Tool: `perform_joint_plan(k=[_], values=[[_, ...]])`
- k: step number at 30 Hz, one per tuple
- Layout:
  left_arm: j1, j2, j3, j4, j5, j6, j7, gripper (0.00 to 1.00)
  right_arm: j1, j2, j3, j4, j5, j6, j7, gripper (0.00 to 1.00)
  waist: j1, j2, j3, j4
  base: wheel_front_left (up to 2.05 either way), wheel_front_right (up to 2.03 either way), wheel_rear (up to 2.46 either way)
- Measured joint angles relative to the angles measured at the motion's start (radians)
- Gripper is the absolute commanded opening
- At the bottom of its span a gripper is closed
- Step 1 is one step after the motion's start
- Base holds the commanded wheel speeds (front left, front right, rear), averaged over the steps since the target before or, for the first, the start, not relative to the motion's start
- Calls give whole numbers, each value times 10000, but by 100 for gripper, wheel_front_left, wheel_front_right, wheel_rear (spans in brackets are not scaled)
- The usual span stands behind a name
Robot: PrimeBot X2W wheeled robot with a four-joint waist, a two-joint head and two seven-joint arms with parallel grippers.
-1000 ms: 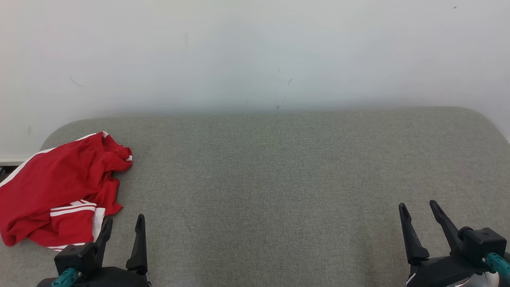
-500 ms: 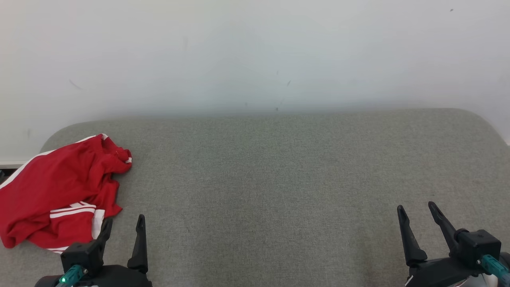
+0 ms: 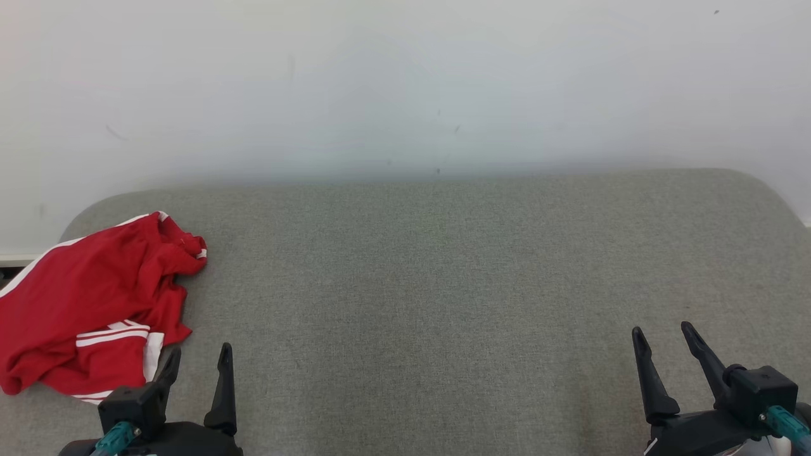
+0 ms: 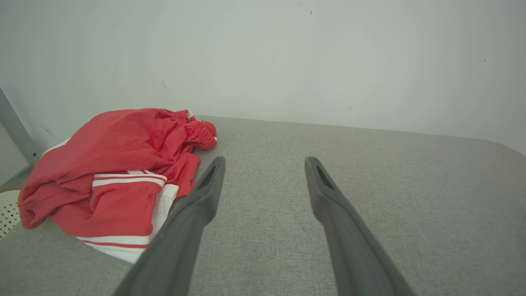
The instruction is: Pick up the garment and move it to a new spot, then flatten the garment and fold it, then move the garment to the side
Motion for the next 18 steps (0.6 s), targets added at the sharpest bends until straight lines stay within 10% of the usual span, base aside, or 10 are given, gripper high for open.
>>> perform_joint_plan(k=[18], values=[[-258,125,107,-13,-186,163,-255,100,-25,4,341,-12,161,0,-63,100,0,0,80,829,0,0,0]])
